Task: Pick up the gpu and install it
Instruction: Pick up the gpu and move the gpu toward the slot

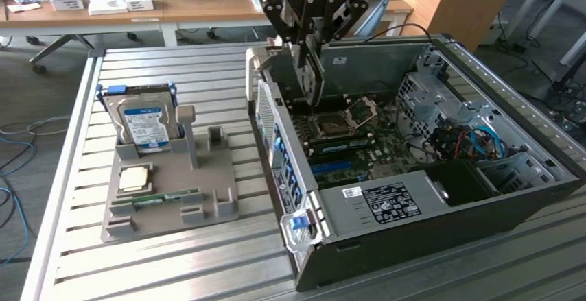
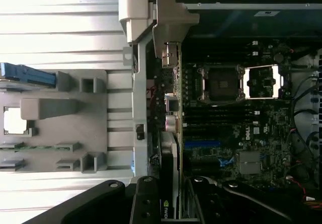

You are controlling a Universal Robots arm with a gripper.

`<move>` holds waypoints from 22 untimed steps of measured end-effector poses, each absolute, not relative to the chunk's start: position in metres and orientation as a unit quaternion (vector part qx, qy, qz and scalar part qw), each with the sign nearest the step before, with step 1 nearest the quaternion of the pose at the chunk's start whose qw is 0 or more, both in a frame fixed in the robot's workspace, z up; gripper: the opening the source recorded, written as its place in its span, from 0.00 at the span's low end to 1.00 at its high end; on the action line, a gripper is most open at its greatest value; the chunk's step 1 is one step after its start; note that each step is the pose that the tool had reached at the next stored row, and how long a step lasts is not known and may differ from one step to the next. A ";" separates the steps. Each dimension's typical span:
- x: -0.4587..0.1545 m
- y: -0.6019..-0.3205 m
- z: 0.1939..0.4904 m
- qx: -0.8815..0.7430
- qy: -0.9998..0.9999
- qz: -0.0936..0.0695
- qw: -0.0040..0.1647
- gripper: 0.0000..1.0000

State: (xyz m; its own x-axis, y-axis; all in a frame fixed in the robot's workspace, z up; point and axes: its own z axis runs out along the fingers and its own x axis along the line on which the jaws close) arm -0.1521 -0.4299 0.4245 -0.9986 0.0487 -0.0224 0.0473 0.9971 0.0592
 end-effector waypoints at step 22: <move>-0.064 -0.428 0.423 0.024 0.999 0.030 0.012 0.27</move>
State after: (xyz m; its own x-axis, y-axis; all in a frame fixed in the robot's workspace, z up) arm -0.0635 -0.4278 0.4233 -0.9986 0.0488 -0.0224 0.0473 0.9971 0.0597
